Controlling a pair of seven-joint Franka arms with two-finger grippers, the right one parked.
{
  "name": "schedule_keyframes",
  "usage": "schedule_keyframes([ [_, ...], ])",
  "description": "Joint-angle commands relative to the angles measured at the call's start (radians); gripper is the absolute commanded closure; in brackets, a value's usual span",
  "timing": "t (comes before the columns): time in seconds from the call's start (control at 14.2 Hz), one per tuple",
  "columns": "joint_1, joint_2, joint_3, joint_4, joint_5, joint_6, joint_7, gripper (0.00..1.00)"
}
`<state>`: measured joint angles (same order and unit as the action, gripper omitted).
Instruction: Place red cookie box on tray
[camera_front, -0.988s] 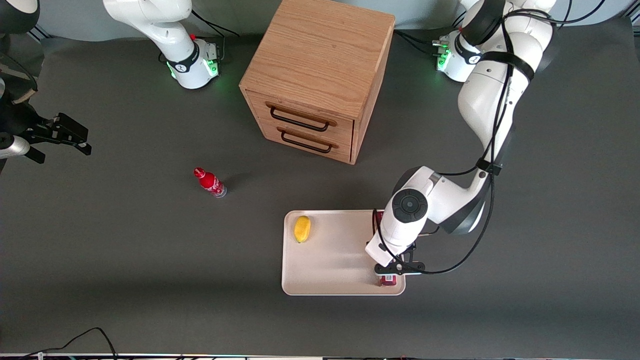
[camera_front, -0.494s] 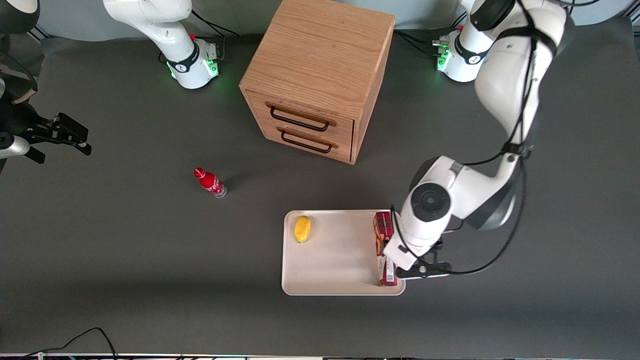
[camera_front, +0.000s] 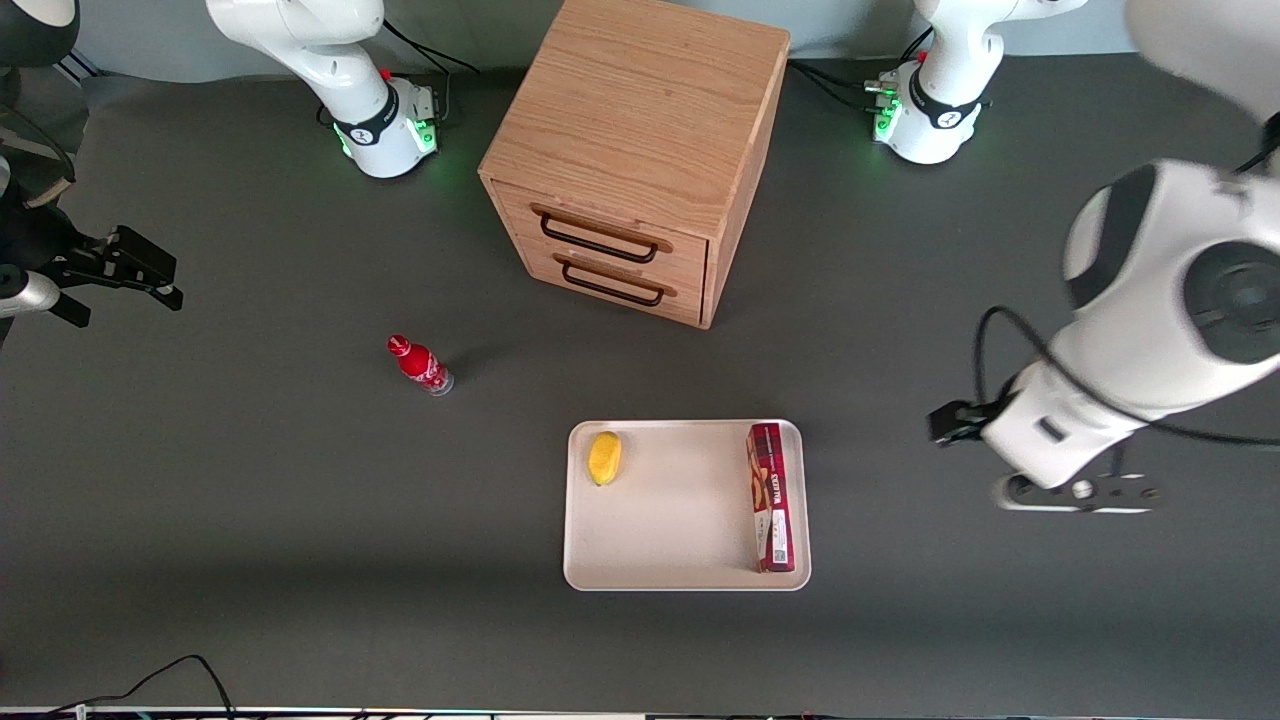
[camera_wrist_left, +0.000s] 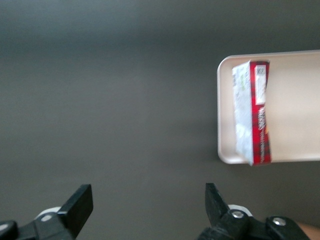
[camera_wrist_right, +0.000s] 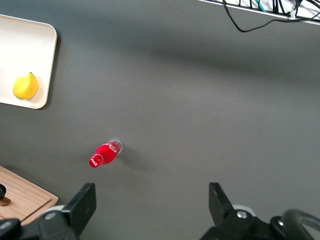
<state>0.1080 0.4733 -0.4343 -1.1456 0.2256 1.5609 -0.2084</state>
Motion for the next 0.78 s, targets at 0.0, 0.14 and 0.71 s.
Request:
schedule_keyframes([
  [0.0, 0.106, -0.128, -0.009, -0.059, -0.075, -0.099, 0.163, 0.0],
  [0.14, 0.182, -0.229, -0.007, -0.113, -0.121, -0.137, 0.255, 0.0],
  [0.71, 0.253, -0.438, -0.001, -0.209, -0.184, -0.228, 0.397, 0.0],
])
